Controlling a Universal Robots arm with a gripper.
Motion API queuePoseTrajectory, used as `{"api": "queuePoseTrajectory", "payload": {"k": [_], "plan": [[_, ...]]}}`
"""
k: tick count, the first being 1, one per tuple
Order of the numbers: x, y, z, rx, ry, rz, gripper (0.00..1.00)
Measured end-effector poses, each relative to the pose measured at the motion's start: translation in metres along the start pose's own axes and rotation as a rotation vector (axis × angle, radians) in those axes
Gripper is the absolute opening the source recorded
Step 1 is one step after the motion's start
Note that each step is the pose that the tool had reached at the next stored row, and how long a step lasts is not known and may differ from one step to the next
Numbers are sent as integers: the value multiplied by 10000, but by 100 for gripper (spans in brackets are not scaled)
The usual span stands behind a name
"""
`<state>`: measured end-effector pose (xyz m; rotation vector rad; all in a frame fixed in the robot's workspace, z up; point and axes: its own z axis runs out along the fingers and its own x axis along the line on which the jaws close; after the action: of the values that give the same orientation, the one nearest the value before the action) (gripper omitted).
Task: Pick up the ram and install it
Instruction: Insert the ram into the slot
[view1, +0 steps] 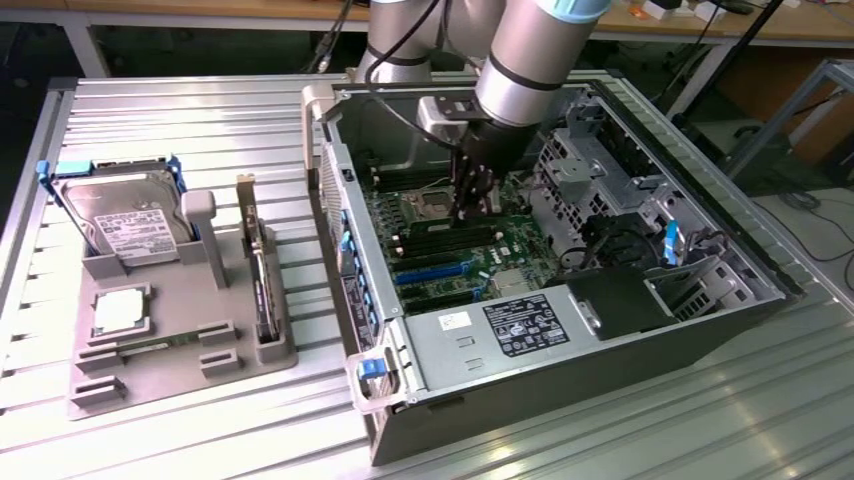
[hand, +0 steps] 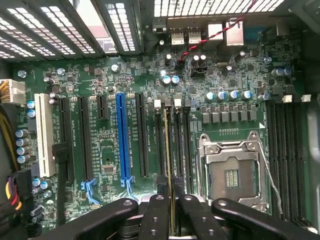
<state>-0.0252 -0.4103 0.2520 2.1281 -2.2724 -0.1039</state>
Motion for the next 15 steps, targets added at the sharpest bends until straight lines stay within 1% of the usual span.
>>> {"api": "queuePoseTrajectory", "payload": {"k": [2, 3, 4, 8, 11, 15], "plan": [[4, 18, 61, 0, -1, 7, 14], [4, 20, 68, 0, 11, 6, 14], [5, 20, 80, 0, 11, 7, 14], [16, 13, 171, 0, 10, 7, 14], [16, 13, 174, -1, 6, 8, 14], [45, 4, 179, -1, 4, 11, 14]]}}
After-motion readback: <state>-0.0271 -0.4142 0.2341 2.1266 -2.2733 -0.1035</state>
